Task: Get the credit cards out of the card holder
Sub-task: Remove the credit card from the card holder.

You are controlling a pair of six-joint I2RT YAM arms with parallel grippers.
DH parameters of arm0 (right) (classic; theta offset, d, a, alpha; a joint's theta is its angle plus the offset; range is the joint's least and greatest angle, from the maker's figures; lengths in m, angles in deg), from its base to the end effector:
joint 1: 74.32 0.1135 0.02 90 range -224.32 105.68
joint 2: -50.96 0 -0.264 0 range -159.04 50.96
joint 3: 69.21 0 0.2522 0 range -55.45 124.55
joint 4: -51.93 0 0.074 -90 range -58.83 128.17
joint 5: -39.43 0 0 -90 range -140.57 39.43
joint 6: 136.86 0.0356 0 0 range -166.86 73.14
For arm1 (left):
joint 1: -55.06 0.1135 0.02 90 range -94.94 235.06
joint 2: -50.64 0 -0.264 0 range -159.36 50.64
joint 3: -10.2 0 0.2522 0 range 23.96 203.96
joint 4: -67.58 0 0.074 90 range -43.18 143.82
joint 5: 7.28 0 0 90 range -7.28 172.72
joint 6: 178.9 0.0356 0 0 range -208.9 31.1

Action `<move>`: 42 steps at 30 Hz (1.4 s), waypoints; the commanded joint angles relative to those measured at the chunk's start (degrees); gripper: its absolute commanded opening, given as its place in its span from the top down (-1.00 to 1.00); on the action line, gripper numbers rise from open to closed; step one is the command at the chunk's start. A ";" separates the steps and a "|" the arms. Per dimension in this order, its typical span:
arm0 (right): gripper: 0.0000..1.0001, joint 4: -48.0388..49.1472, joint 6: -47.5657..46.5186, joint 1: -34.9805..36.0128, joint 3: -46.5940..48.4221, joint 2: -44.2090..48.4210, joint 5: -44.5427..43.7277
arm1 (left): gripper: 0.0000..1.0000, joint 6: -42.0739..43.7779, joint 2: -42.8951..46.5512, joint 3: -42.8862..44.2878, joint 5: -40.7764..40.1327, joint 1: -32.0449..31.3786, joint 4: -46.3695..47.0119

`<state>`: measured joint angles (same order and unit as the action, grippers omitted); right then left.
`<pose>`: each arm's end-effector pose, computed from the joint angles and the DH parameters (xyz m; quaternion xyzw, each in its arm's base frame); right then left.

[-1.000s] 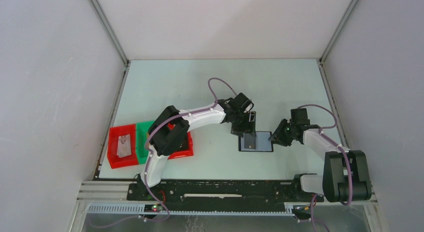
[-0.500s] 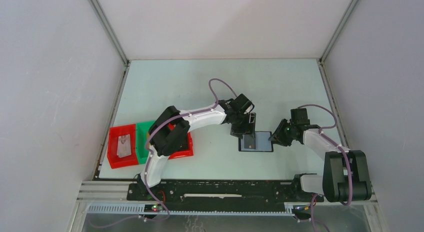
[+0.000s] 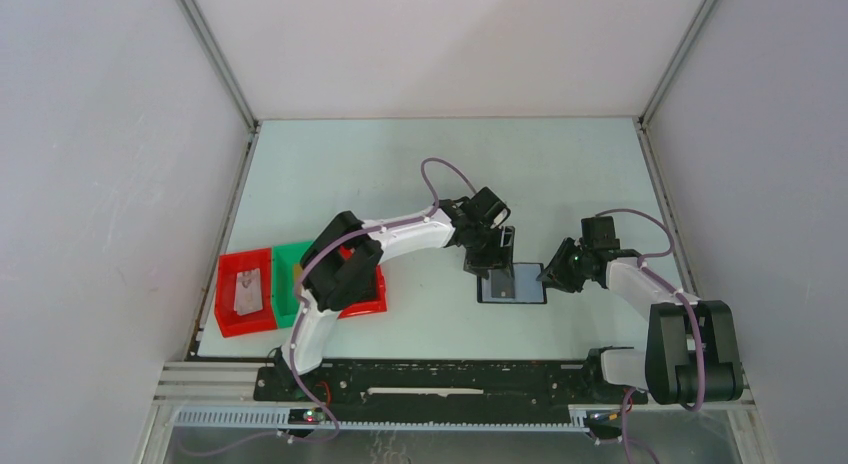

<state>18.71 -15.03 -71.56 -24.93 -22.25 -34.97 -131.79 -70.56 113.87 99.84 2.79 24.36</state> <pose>0.2143 0.0199 0.1485 0.2097 0.9391 0.1967 0.1885 0.2671 -0.3623 0.1691 0.1157 0.9505 -0.2815 0.0621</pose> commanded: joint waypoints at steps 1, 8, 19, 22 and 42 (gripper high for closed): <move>0.23 1.22 -0.37 0.66 -0.55 -0.44 -0.15 | -0.36 0.85 -1.20 2.21 4.26 -0.82 2.98; 0.24 1.18 -0.37 0.51 -0.66 -0.35 -0.13 | -0.36 -0.71 -0.85 1.97 8.65 -0.82 7.64; 0.24 1.18 -0.52 0.40 -0.64 -0.35 -0.04 | -0.35 -0.86 -0.08 1.80 6.22 -0.86 6.82; 0.24 1.18 -0.58 0.36 -0.64 -0.32 0.01 | -0.38 0.00 3.08 0.03 -1.48 -0.82 4.50; 0.23 1.73 -0.59 0.40 -0.64 -1.06 0.32 | -0.38 -0.87 4.10 -1.40 -8.58 -0.79 -0.21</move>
<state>18.80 -15.05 -71.56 -24.95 -22.32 -34.89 -132.45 -69.97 113.74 94.66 2.18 25.96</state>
